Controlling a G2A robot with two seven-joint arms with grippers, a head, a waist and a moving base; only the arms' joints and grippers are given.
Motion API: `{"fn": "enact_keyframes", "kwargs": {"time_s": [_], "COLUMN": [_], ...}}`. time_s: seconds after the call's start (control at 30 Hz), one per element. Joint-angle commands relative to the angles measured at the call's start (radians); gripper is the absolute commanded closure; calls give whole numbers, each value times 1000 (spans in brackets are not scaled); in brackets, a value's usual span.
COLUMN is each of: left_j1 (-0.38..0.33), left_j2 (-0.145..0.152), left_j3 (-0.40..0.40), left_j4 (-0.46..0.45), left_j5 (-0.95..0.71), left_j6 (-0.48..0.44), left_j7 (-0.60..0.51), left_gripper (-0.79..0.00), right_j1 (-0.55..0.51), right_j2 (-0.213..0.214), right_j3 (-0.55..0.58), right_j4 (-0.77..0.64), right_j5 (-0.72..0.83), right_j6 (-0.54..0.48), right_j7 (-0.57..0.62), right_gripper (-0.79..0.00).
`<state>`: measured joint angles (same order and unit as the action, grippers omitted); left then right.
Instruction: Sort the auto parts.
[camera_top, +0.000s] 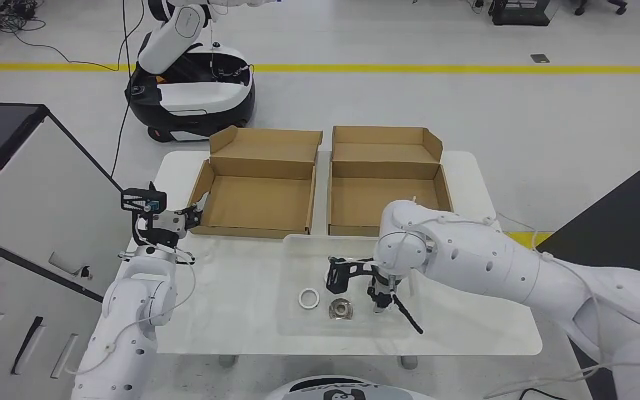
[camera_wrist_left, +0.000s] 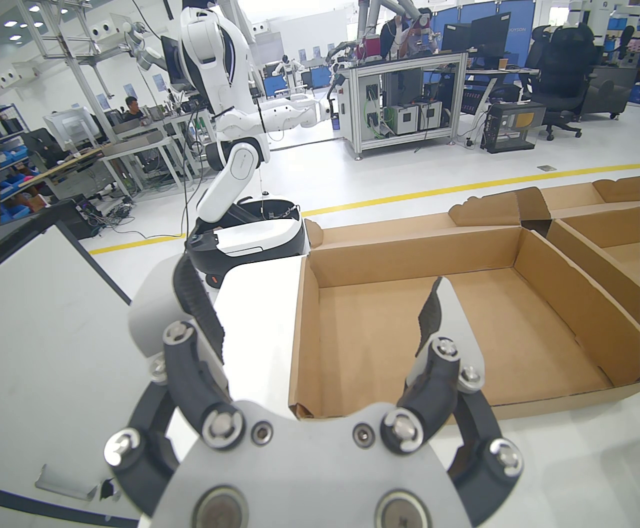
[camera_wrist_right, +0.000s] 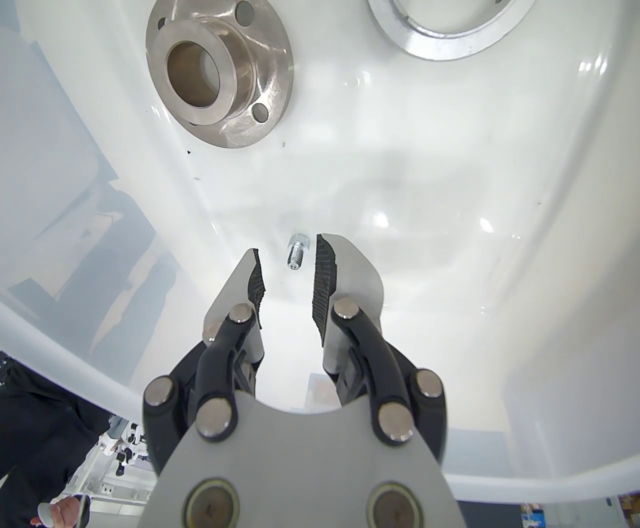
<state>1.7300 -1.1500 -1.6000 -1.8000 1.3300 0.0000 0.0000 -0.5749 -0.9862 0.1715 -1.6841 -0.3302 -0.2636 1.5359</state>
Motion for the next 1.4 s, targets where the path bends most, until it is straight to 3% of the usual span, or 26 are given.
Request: {"fn": "enact_keyframes", "kwargs": {"time_s": [0.0,0.8,1.0,1.1,1.37], "left_j1": [0,0,0,0,0], "left_j2": [0,0,0,0,0], "left_j3": [0,0,0,0,0], "left_j4": [0,0,0,0,0], "left_j5": [0,0,0,0,0], "left_j6": [0,0,0,0,0], "left_j7": [0,0,0,0,0], "left_gripper": [-785,-785,-785,-785,-785], "right_j1": [0,-8,-15,-11,20], "right_j2": [-2,-24,-25,-25,-16], "right_j3": [-2,-2,-2,-2,-2], "right_j4": [3,43,51,53,21], "right_j5": [-1,-16,-11,-4,17], "right_j6": [2,-9,-8,-5,17], "right_j7": [0,0,0,0,0], "right_gripper": [-265,-172,-123,0,0]}}
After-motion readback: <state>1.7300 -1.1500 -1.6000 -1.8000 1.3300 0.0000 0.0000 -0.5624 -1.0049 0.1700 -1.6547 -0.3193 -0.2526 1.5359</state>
